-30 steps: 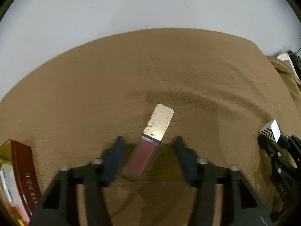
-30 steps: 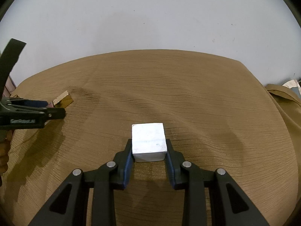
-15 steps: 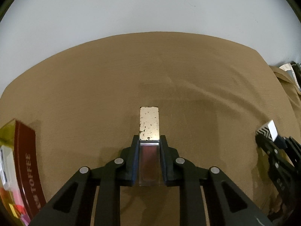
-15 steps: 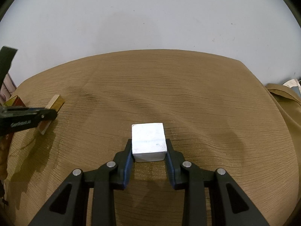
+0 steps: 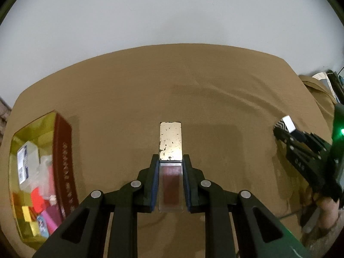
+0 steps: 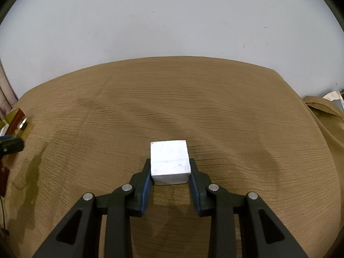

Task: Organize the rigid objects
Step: 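Carry the lip gloss with the left gripper and lower it into the tin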

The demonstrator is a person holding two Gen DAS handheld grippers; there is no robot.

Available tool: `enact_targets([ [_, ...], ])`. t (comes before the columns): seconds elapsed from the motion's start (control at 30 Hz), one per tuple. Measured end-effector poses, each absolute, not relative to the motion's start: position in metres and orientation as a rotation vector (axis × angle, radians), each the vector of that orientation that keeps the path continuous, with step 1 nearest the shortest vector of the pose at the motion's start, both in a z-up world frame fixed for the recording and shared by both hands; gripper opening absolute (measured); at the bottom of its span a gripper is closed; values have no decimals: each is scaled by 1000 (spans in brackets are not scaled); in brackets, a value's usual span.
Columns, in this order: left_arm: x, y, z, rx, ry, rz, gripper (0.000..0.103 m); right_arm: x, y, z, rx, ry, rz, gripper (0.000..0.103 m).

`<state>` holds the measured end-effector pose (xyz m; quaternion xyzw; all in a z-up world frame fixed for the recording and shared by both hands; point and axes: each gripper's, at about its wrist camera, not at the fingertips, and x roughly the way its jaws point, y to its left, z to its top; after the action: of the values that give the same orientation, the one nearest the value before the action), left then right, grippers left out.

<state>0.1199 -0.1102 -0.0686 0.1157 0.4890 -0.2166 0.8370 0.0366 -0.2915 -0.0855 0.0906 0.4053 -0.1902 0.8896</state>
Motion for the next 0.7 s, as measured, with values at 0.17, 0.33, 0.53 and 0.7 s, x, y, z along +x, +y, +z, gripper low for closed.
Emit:
enact_targets([
  [0.17, 116, -91, -60, 214, 1041, -440, 17, 38, -290, -86, 186, 843, -397, 31],
  [0.33, 107, -72, -49, 201, 1033, -406, 17, 38, -289, -87, 184, 844, -398, 31],
  [0.53, 106, -40, -40, 165, 1024, -343, 17, 39, -288, -88, 183, 843, -396, 31],
  [0.7, 99, -4, -49, 138, 1025, -272, 17, 39, -288, -89, 182, 844, -399, 31],
])
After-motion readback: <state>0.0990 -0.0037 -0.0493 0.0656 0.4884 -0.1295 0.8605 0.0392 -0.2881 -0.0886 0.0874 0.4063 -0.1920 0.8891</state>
